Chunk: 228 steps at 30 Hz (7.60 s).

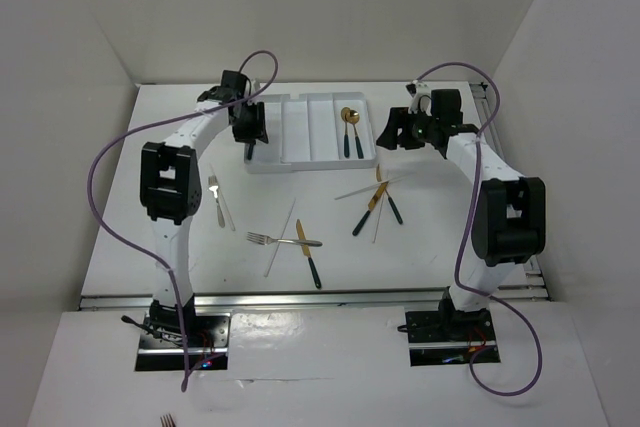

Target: Sort the eating utensils into containers

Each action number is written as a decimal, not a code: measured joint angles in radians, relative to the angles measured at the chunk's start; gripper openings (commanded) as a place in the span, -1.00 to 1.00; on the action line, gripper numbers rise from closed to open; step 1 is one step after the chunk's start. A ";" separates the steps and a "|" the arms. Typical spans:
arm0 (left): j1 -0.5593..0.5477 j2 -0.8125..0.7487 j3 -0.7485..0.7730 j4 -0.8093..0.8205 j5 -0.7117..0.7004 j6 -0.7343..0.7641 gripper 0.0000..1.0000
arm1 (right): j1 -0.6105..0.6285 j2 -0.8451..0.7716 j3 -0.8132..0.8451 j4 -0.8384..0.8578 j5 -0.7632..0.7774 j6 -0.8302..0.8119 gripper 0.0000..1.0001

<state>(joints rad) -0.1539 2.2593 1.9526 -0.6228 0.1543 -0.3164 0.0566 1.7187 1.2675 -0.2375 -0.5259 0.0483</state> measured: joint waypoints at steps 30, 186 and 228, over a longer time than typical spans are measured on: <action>-0.388 -0.767 -0.798 -0.216 0.095 0.225 0.18 | 0.042 -0.232 -0.187 -0.009 -0.012 -0.178 0.48; -0.066 -0.389 -0.093 -0.712 0.666 0.969 -1.00 | 0.464 -0.175 -0.011 0.082 -0.255 -0.478 0.80; 0.018 -1.224 -0.723 0.200 -0.103 0.231 1.00 | 0.488 -0.018 0.058 0.090 -0.410 -0.107 -1.00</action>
<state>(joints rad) -0.1356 1.0351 1.2293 -0.4229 0.0513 -0.0853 0.5442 1.7008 1.3258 -0.1474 -0.9360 -0.0586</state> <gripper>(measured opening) 1.000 0.037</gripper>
